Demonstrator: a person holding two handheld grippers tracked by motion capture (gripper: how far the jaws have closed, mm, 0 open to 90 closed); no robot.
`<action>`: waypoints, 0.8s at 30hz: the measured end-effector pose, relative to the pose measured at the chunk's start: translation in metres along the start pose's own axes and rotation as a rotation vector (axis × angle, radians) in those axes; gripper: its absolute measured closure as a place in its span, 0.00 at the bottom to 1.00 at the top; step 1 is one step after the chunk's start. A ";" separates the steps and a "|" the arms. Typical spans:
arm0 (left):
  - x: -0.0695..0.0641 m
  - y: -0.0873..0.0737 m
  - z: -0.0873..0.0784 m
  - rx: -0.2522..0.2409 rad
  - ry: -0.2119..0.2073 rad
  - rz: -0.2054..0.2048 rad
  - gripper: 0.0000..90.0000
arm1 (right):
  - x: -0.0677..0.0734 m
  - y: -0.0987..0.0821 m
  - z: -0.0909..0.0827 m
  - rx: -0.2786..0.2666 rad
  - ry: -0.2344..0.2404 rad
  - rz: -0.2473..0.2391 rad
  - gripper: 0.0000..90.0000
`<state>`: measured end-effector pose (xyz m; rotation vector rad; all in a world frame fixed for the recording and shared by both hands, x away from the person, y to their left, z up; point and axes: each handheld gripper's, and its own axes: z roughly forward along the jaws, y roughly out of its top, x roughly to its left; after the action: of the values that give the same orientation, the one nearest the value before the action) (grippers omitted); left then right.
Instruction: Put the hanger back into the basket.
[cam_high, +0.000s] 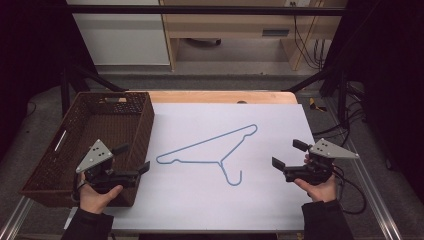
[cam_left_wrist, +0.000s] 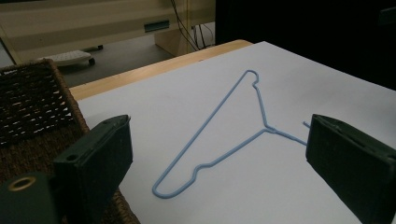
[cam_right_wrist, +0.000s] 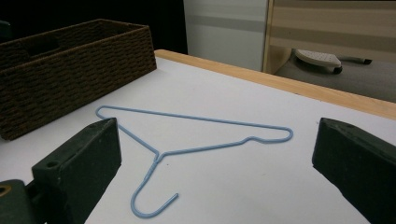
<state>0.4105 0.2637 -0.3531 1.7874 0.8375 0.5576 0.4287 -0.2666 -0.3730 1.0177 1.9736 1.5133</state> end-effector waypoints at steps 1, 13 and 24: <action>-0.001 0.001 0.001 0.001 -0.003 0.004 0.08 | 0.000 0.000 0.000 0.001 0.001 0.001 0.02; -0.013 0.012 0.019 0.033 -0.049 0.048 0.09 | 0.002 0.000 0.002 0.012 0.003 0.002 0.02; -0.028 0.023 0.059 0.123 -0.115 0.106 0.10 | 0.005 0.001 0.004 0.022 0.002 -0.011 0.02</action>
<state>0.4400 0.2013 -0.3519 1.9660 0.7137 0.4746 0.4287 -0.2602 -0.3730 1.0134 1.9986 1.4906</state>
